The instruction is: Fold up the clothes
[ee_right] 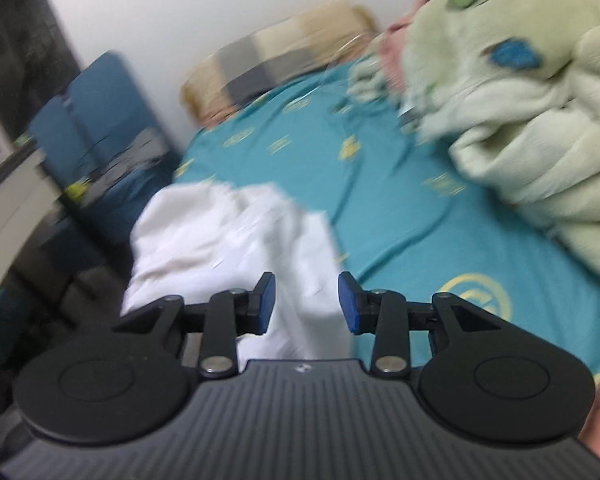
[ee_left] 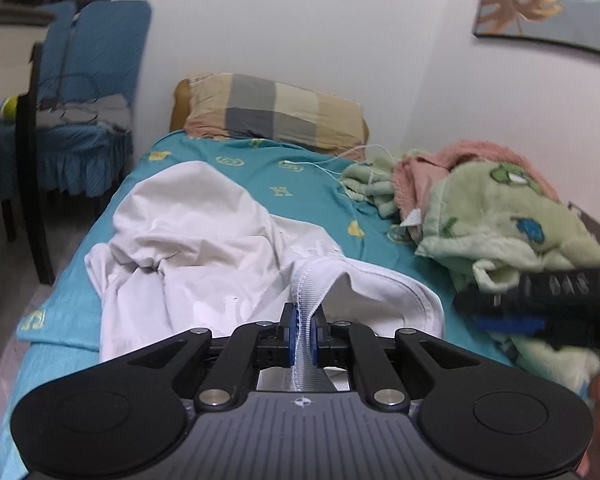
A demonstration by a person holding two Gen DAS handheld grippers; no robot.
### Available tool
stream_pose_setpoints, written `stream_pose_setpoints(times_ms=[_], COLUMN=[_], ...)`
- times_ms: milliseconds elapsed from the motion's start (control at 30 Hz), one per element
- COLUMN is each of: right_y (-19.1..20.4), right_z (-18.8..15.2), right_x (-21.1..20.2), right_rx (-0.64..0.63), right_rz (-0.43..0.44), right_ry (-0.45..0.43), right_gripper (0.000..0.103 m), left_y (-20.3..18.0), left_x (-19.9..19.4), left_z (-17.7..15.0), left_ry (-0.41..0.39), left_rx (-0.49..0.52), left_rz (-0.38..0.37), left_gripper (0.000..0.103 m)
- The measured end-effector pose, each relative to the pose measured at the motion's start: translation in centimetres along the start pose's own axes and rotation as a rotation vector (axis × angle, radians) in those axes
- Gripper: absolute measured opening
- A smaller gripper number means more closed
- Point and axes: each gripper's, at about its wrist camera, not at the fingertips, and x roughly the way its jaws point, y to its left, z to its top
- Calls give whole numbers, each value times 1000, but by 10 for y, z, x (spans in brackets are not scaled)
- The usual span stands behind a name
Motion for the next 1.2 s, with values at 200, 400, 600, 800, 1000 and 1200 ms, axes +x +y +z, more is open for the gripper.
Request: stream_pose_setpoints(times_ms=[200,400,600,800,1000,1200], right_y=[47,50,41,28,22,63], right_z=[-28,-39,-38,-17,-5,-28], right_x=[16,62,56,-3,-15,-10], right_rx=[-207,-251,-251,-211,-186,-401], right_rz=[9,-121,-166,-137,4,100], right_ry=[57,134,121,20,-23,2], right_gripper=[37,46,8,3,5,12], left_y=[12,8,10,16,15,13], left_x=[0,1,-3,-13,-18,-23], left_z=[4,5,7,12,11,14], left_ry=[0,-1,-15,-36,-27,-33], left_rx=[-58,-53,-70,-105,-123,-109], left_rz=[-3,-21,-23,-47,-92,-129], left_gripper=[7,7,7,7,7,7])
